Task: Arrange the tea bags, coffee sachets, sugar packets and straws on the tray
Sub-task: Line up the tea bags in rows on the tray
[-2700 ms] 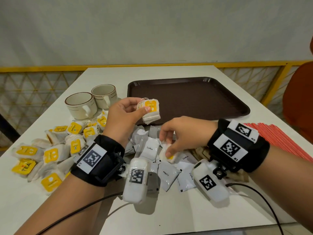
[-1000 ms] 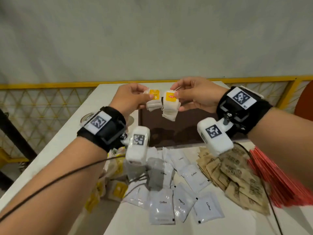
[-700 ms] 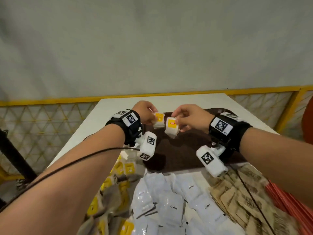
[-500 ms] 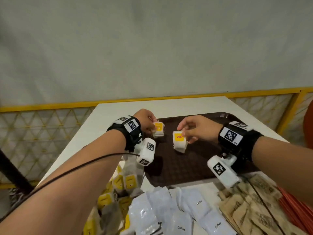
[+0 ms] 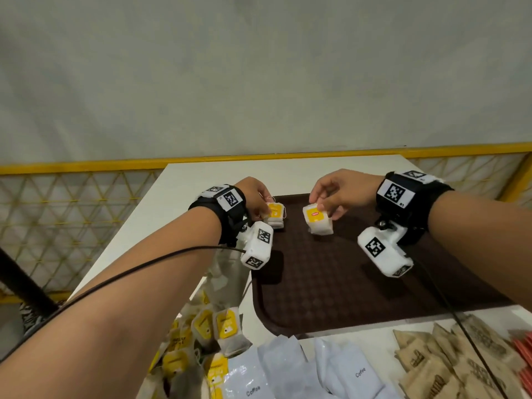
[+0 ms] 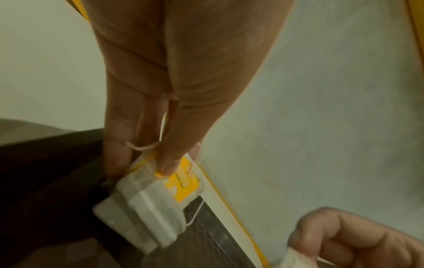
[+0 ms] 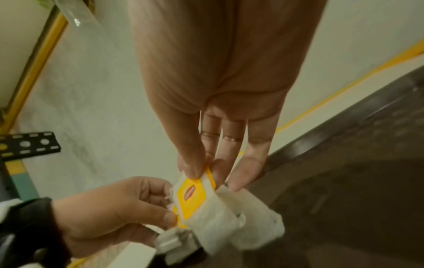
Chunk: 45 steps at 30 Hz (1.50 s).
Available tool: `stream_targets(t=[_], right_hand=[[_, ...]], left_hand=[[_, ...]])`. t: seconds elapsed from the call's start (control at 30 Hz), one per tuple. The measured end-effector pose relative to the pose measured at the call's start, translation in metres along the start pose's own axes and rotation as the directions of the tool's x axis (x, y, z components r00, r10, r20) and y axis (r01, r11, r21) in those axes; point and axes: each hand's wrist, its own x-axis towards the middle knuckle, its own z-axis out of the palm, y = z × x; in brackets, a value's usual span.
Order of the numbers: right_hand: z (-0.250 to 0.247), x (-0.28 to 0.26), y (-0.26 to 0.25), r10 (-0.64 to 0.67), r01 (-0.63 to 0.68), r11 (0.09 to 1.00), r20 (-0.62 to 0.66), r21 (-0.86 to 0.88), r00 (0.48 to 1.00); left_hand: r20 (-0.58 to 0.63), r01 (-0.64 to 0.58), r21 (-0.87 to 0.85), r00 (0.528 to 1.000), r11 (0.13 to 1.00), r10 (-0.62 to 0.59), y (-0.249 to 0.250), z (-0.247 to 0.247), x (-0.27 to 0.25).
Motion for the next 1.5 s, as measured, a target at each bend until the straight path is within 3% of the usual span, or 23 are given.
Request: stream_targets(t=[0.1,0.23,0.53,0.77,0.93,1.1,1.4,1.5], right_hand=[[0.012,0.015,-0.009,-0.07,0.073,0.985,-0.02,0.156,0.997],[0.032,0.037,-0.015,-0.089,0.12,0.895,-0.091,0.43,0.992],[0.064,0.054,0.004,0.052,0.02,0.847,-0.121,0.531,0.991],[0.06,0.047,-0.001,0.043,0.056,0.739,-0.13,0.671,0.991],[0.061,0.042,0.001,0.038,0.055,0.736,-0.123,0.675,0.992],[0.068,0.041,0.0,0.009,0.069,0.707,-0.107,0.704,0.994],[0.067,0.034,-0.005,-0.072,0.039,0.853,0.043,0.52,0.996],[0.064,0.034,-0.005,-0.059,0.028,0.944,0.083,0.33,0.995]], left_hand=[[-0.026,0.022,-0.045,0.999,0.999,-0.023,0.0,-0.003,0.006],[-0.08,0.014,-0.09,0.997,0.996,-0.021,-0.002,-0.009,0.015],[-0.039,0.068,-0.128,0.997,0.989,-0.073,-0.002,-0.022,0.007],[0.086,0.103,0.003,0.991,0.995,-0.102,0.007,-0.006,-0.014],[0.038,0.091,-0.029,0.995,0.995,-0.09,0.007,-0.008,-0.017],[0.065,0.09,-0.074,0.994,0.993,-0.086,0.003,-0.006,-0.023],[0.143,0.08,-0.068,0.987,0.994,-0.07,-0.005,-0.012,-0.025],[0.161,0.063,-0.065,0.986,0.996,-0.052,-0.005,-0.015,-0.026]])
